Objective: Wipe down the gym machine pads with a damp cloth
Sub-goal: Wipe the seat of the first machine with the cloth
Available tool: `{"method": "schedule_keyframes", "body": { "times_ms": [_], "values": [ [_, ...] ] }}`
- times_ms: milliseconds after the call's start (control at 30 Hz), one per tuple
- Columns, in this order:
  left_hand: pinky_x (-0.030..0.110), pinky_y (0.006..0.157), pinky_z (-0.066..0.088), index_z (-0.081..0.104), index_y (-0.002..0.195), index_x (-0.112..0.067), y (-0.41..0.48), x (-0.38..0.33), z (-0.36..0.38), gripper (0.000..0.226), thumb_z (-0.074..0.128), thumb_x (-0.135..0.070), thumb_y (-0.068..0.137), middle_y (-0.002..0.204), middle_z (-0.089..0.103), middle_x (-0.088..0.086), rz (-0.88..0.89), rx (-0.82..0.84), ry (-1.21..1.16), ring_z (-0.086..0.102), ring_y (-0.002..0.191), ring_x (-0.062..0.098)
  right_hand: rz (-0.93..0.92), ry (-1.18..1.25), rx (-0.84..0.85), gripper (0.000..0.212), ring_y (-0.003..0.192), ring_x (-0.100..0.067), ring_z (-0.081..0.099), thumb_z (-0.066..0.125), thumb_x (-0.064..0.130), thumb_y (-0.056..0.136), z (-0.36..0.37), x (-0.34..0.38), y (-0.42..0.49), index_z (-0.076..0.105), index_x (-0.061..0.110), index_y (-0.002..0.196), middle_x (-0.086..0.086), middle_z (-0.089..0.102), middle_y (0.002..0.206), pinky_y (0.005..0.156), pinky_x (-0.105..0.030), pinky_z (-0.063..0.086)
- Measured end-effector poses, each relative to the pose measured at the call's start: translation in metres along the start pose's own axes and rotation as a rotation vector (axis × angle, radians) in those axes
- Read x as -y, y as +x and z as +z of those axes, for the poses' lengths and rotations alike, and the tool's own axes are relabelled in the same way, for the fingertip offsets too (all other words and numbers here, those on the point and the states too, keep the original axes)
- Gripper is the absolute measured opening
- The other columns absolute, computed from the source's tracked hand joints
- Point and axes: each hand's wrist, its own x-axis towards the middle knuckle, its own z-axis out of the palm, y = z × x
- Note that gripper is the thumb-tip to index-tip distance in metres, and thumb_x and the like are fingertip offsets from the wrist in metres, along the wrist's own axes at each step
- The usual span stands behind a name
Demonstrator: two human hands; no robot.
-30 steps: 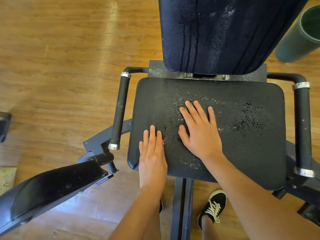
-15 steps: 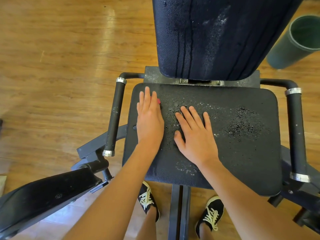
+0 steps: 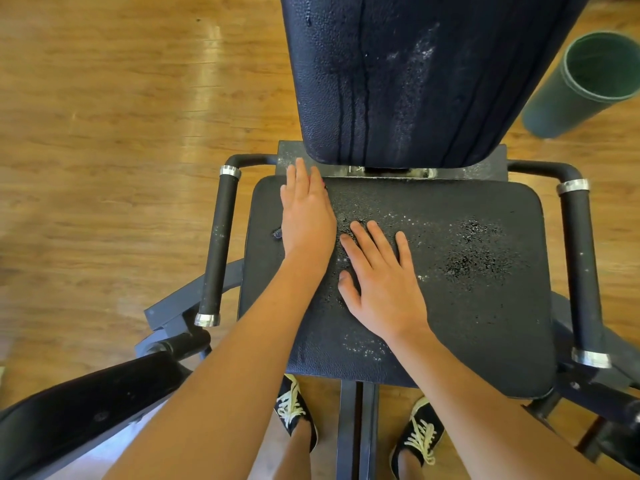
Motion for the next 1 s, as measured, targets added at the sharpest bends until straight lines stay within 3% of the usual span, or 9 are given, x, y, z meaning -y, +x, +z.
{"method": "schedule_keyframes", "body": {
  "times_ms": [433,767,1000],
  "values": [
    [0.046,0.126,0.013,0.023,0.160,-0.006,-0.062,0.015,0.006,0.054,0.036,-0.008,0.108,0.170,0.008,0.016,0.057,0.024,0.062,0.005,0.158,0.030,0.013,-0.008,0.042,0.058,0.157,-0.023,0.017,0.036,0.042,0.102,-0.005,0.003,0.000,0.042,0.019,0.155,-0.003,0.030,0.167,0.125,-0.057,0.014],
    [0.046,0.126,0.011,0.025,0.158,-0.002,-0.011,-0.002,-0.002,0.049,0.030,-0.009,0.110,0.170,0.005,0.019,0.002,0.015,0.048,0.001,0.158,0.032,0.003,0.020,-0.005,0.055,0.156,-0.024,0.022,0.041,0.039,0.101,-0.002,0.002,0.000,0.045,0.018,0.152,-0.004,0.034,0.165,0.125,-0.058,0.015],
    [0.046,0.126,0.013,0.013,0.161,-0.003,-0.044,0.004,0.003,0.057,0.031,-0.008,0.107,0.170,-0.004,0.020,0.021,0.052,0.097,-0.002,0.158,0.033,0.008,0.021,0.013,0.056,0.156,-0.024,0.021,0.040,0.040,0.101,-0.004,0.001,-0.001,0.045,0.018,0.153,-0.004,0.033,0.165,0.125,-0.058,0.015]
  ]
}}
